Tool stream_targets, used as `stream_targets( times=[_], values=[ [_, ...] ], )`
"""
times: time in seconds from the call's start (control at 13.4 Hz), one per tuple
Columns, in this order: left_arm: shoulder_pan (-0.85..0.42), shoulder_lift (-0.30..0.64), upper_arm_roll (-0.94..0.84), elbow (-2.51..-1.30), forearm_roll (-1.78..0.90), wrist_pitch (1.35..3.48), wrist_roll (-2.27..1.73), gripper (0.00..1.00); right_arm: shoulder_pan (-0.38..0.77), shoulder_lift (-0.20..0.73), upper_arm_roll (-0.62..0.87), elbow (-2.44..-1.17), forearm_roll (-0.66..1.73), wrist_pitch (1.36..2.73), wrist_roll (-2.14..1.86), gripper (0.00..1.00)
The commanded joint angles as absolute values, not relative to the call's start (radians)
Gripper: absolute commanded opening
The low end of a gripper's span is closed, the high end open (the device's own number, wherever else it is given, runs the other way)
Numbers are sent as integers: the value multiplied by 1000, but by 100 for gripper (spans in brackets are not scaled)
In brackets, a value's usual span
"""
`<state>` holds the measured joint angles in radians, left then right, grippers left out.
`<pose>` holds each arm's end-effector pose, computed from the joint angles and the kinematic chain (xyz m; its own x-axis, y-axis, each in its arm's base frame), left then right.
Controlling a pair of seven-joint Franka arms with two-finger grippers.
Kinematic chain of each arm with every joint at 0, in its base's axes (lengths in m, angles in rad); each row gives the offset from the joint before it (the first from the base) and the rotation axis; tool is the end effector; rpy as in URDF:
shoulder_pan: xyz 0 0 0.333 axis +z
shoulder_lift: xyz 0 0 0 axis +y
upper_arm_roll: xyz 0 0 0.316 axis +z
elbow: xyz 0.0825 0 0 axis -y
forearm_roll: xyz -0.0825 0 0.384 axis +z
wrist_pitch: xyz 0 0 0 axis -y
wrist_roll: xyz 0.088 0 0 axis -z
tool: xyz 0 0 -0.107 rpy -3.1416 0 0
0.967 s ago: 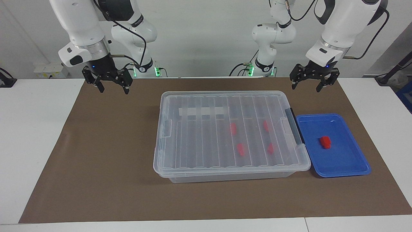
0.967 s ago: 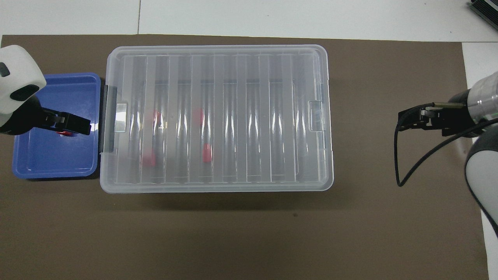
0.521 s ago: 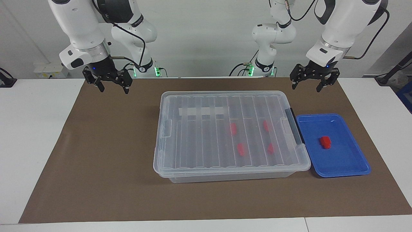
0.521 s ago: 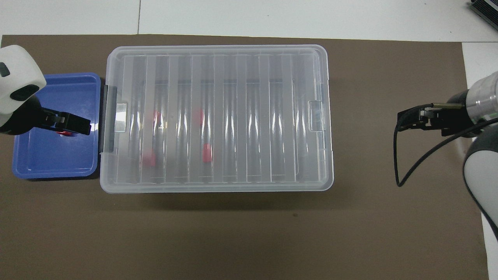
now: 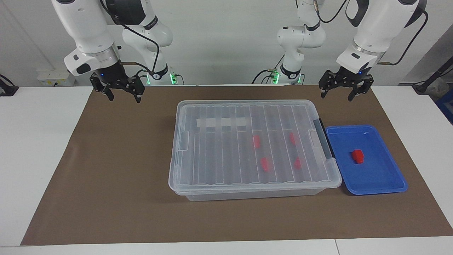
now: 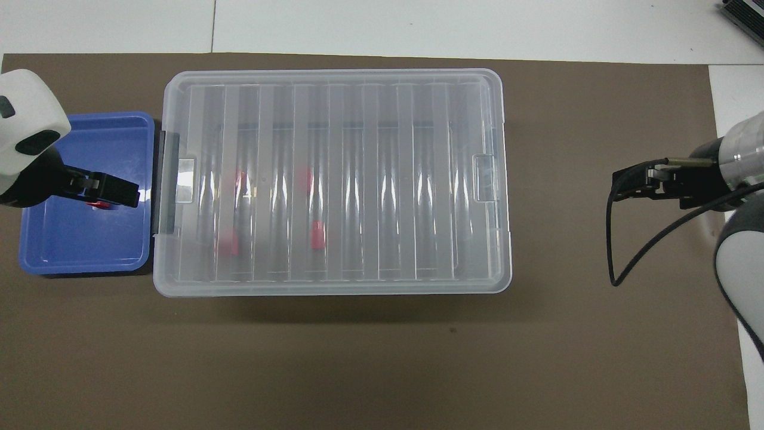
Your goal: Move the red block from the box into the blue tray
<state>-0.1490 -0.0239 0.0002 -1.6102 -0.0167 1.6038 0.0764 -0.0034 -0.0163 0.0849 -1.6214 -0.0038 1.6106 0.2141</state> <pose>0.5437 -0.0833 0.6220 0.9747 -0.2227 0.0187 -0.2230 -0.9747 0.0153 0.5507 0.0450 0.6130 0.9912 -0.1321 0.0064 -0.1321 -0.9912 0.0039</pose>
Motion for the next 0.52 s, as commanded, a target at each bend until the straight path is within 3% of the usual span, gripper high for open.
stream_targets(
  times=[0.0, 0.45],
  values=[
    [-147, -44, -2, -1632, 6, 1598, 67, 100, -17, -37, 89, -1646, 11, 1620, 193, 100],
    [-147, -44, -2, -1632, 6, 1598, 67, 100, -15, -40, 89, -1649, 12, 1621, 192, 100]
  ],
)
